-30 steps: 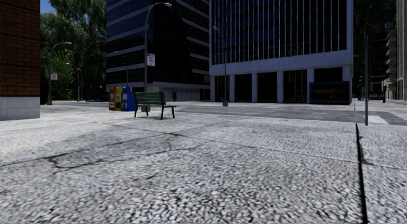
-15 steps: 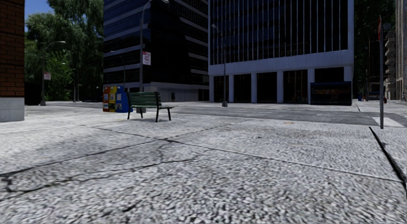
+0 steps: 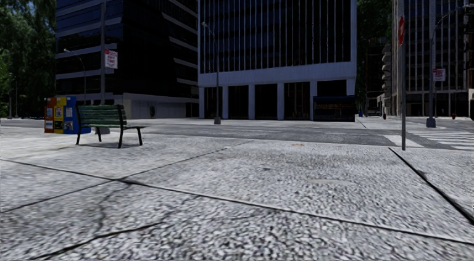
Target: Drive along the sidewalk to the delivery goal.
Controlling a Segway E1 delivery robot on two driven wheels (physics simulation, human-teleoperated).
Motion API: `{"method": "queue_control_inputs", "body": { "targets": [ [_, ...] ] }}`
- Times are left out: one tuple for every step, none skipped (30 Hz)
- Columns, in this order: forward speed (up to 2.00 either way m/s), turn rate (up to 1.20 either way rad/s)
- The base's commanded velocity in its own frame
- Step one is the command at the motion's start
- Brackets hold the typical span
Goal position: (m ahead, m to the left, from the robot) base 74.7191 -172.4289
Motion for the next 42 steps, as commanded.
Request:
{"method": "queue_control_inputs", "body": {
  "targets": [
    [1.67, -0.57],
    [1.67, -0.58],
    [1.67, -0.58],
    [1.67, -0.59],
    [1.67, -0.59],
    [1.67, -0.59],
    [1.67, -0.59],
    [1.67, -0.59],
    [1.67, -0.59],
    [1.66, -0.59],
    [1.64, -0.62],
    [1.63, -0.64],
    [1.63, -0.65],
    [1.63, -0.65],
    [1.63, -0.65],
    [1.63, -0.67],
    [1.63, -0.72],
    [1.63, -0.75],
    [1.63, -0.76],
    [1.63, -0.76],
    [1.63, -0.77],
    [1.63, -0.77],
    [1.63, -0.77],
    [1.63, -0.77],
    [1.63, -0.77],
    [1.63, -0.77],
    [1.63, -0.77],
    [1.63, -0.77],
    [1.63, -0.77],
    [1.63, -0.77],
    [1.68, -0.77],
    [2.0, -0.77],
    [2.0, -0.77],
    [2.0, -0.77],
    [2.0, -0.77],
    [2.0, -0.77],
    [2.0, -0.77],
    [2.0, -0.77],
    [2.0, -0.77],
    [2.0, -0.77],
    [2.0, -0.77],
    [2.0, -0.77]
  ]
}}
